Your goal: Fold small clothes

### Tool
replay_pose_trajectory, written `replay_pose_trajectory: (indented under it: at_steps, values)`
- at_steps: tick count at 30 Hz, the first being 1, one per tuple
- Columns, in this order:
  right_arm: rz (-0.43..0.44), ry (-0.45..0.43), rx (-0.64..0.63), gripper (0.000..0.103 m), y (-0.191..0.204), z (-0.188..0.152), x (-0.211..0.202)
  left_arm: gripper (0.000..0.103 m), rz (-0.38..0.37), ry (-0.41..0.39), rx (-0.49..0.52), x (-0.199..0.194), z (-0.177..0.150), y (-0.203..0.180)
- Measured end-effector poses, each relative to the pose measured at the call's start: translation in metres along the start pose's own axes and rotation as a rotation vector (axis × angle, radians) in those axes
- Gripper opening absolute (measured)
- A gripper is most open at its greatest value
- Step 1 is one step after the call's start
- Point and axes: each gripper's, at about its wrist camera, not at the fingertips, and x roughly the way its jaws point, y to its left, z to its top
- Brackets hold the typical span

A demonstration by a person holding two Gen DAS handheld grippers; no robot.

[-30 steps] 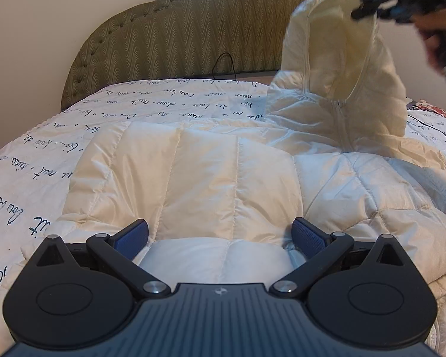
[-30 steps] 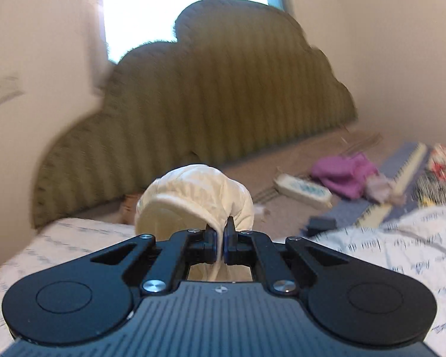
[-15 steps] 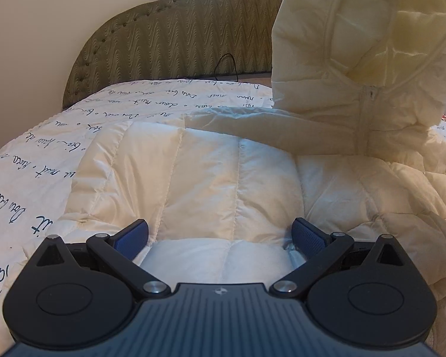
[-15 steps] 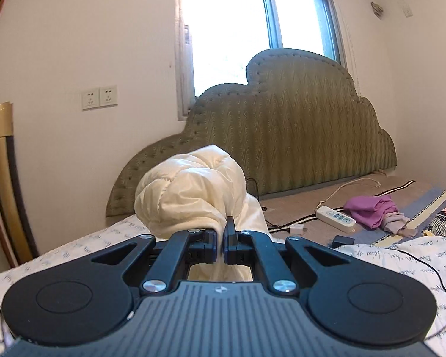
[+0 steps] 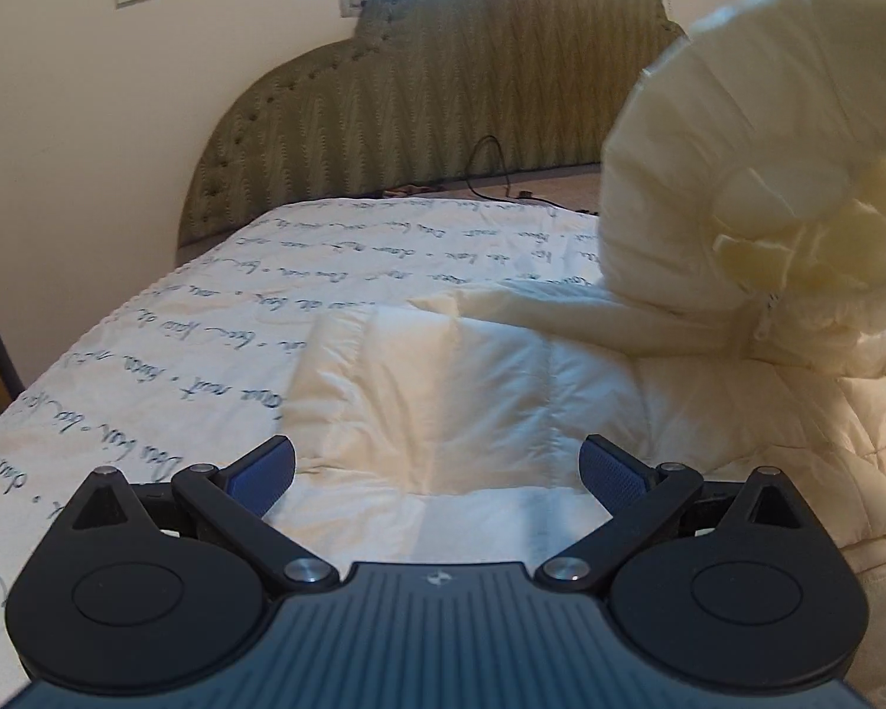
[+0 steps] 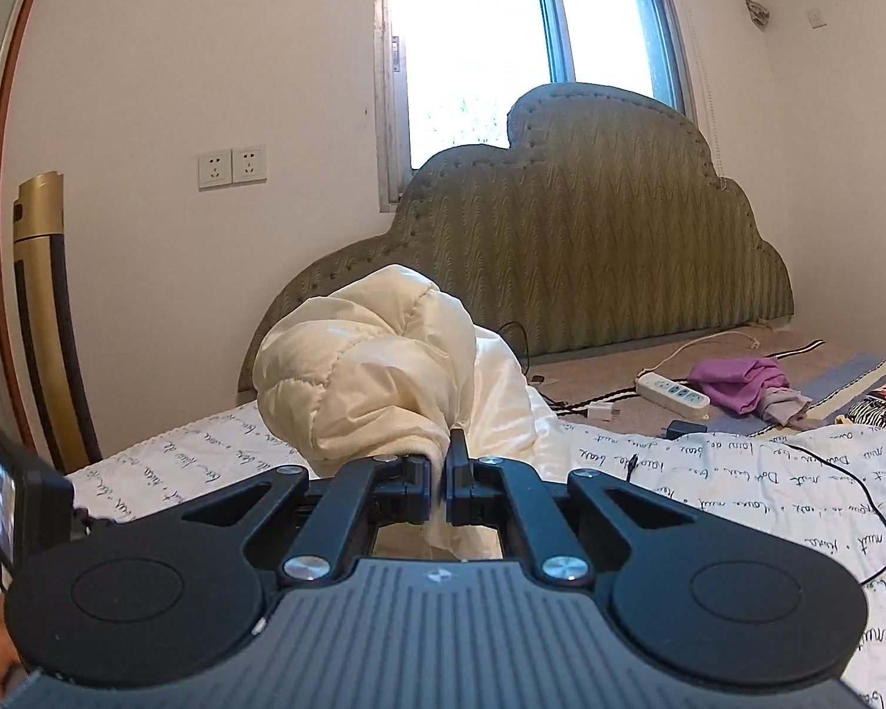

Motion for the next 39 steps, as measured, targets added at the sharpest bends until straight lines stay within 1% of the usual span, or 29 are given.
replay_pose_trajectory:
  at_steps: [7,9,10,12,13,14,15,17,18,19,20,22,24,25,27,28,30,31,33,35,39]
  values:
    - [0.01,0.042,0.003,0.007,0.007,-0.027,-0.022,0.103,0.03,0.014,-0.036,-0.012,-0.002,0.025]
    - [0.023,0.072,0.01,0.008,0.01,-0.038,-0.028,0.103,0.037,0.012,-0.032,-0.016,-0.004,0.03]
    - [0.043,0.101,0.008,0.01,0.011,-0.043,-0.029,0.103,0.043,0.009,-0.028,-0.017,-0.004,0.033]
    - [0.087,0.191,-0.018,0.018,0.018,-0.057,-0.028,0.103,0.059,0.003,-0.021,-0.02,-0.005,0.035]
    - [0.093,0.272,-0.063,0.022,0.026,-0.066,-0.025,0.103,0.065,0.001,-0.019,-0.022,-0.004,0.037]
    - [0.11,0.351,-0.111,0.035,0.033,-0.075,-0.022,0.103,0.069,0.0,-0.017,-0.024,-0.004,0.038]
    - [0.13,0.408,-0.157,0.039,0.039,-0.083,-0.023,0.103,0.07,-0.003,-0.014,-0.026,-0.002,0.039]
    - [0.18,0.448,-0.219,0.039,0.047,-0.088,-0.031,0.103,0.072,-0.028,-0.01,-0.033,0.001,0.04]
    - [0.209,0.453,-0.223,0.039,0.047,-0.086,-0.037,0.103,0.077,-0.045,-0.008,-0.038,0.004,0.04]
    - [0.244,0.446,-0.214,0.039,0.046,-0.079,-0.043,0.103,0.082,-0.065,-0.006,-0.043,0.006,0.039]
    - [0.26,0.413,-0.2,0.04,0.044,-0.07,-0.048,0.103,0.081,-0.089,-0.006,-0.048,0.011,0.037]
    - [0.241,0.307,-0.141,0.046,0.038,-0.046,-0.05,0.103,0.059,-0.111,-0.021,-0.053,0.019,0.03]
    - [0.194,0.226,-0.062,0.058,0.035,-0.025,-0.036,0.103,-0.004,-0.091,-0.032,-0.05,0.025,0.017]
    - [0.163,0.19,-0.025,0.06,0.033,-0.016,-0.023,0.103,-0.035,-0.069,-0.028,-0.046,0.026,0.009]
    - [0.138,0.167,0.0,0.06,0.038,-0.011,0.003,0.103,-0.064,-0.027,0.007,-0.037,0.021,-0.01]
    - [0.123,0.178,0.003,0.06,0.04,-0.014,0.02,0.103,-0.064,-0.014,0.037,-0.034,0.017,-0.019]
    - [0.08,0.249,-0.009,0.059,0.042,-0.026,0.047,0.103,-0.032,0.003,0.097,-0.029,0.004,-0.033]
    - [0.047,0.288,-0.028,0.059,0.041,-0.038,0.056,0.103,-0.015,0.015,0.123,-0.026,-0.002,-0.037]
    - [-0.017,0.338,-0.058,0.059,0.039,-0.058,0.063,0.103,-0.011,0.043,0.155,-0.019,-0.015,-0.042]
    - [-0.045,0.365,-0.06,0.059,0.034,-0.079,0.061,0.103,-0.028,0.068,0.151,-0.013,-0.027,-0.039]
    - [-0.041,0.404,0.019,0.061,0.02,-0.103,0.057,0.103,-0.07,0.111,0.087,-0.004,-0.038,-0.032]
